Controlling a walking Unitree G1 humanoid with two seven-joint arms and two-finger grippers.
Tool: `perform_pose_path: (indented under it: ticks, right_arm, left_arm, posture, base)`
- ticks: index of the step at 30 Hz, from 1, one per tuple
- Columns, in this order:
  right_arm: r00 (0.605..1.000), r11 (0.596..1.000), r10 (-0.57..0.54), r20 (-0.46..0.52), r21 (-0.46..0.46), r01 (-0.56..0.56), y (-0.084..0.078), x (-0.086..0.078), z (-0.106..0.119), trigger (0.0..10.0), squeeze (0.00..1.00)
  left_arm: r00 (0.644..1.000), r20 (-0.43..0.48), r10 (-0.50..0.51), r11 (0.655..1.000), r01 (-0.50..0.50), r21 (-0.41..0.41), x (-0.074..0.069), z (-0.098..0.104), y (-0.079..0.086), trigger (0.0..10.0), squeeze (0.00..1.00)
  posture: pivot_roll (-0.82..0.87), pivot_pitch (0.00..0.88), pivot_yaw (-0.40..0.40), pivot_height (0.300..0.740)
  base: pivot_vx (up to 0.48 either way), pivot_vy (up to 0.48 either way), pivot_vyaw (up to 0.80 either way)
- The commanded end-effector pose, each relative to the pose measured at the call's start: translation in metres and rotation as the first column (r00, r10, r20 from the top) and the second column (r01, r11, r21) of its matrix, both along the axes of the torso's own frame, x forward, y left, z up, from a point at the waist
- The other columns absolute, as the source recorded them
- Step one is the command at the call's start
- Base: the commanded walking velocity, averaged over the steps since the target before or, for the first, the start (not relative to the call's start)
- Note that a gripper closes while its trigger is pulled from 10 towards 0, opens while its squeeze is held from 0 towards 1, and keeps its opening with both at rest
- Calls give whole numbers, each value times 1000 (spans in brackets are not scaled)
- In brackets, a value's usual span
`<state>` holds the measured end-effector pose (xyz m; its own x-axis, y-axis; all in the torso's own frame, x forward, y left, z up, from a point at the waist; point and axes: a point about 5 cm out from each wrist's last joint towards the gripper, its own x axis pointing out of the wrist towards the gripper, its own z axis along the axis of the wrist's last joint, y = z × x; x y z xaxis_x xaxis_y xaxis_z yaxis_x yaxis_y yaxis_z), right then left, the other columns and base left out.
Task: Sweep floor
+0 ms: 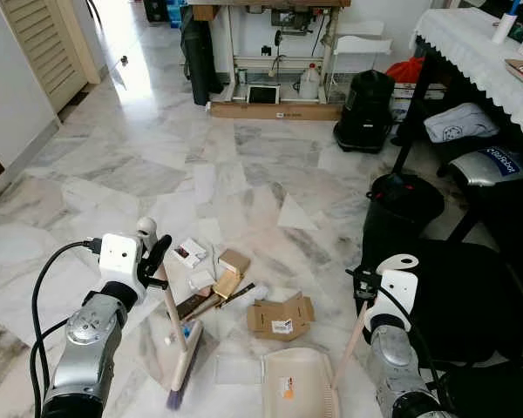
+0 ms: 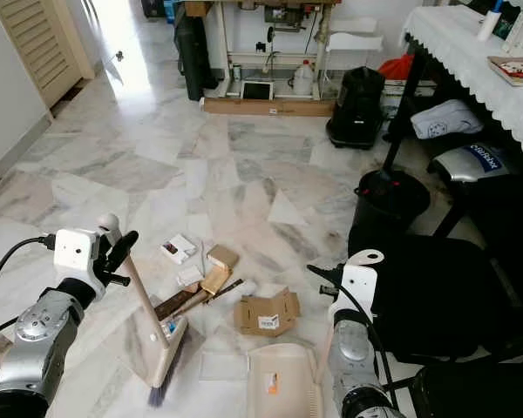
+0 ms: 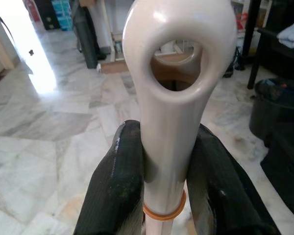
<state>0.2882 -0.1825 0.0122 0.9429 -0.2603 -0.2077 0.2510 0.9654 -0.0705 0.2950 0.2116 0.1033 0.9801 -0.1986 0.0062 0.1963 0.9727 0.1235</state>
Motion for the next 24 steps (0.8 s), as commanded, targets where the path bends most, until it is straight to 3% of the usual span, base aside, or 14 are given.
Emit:
perform_pose_path:
  ticks: [1,5,11,17,24]
  right_arm:
    - [998,1000,2,-66,-23,-4,0,-8,-11,10000,0]
    - [998,1000,2,-69,-26,-4,0,-8,-11,10000,0]
    - [996,988,38,-83,-146,-50,1,-6,-9,10000,0]
    - [991,985,64,-119,-152,-81,6,-8,-14,10000,0]
    - [990,984,64,-127,-156,-83,8,-8,-15,10000,0]
  left_arm:
    - [1000,19,-23,1000,23,17,3,5,-2,10000,0]
    - [999,11,-30,999,30,12,4,3,-6,10000,0]
    - [999,4,-35,999,35,10,5,1,-8,10000,0]
    - [998,-51,-25,1000,26,9,2,-10,-6,10000,0]
    - [999,-49,1,1000,-2,-4,3,-13,-4,10000,0]
  posture:
    - [37,28,12,740]
    - [35,31,11,740]
    - [34,34,6,740]
    - [32,33,3,740]
    - [23,21,8,740]
  base:
    - [0,0,0]
    - [0,0,0]
    - [0,0,0]
    - [0,0,0]
    - [0,0,0]
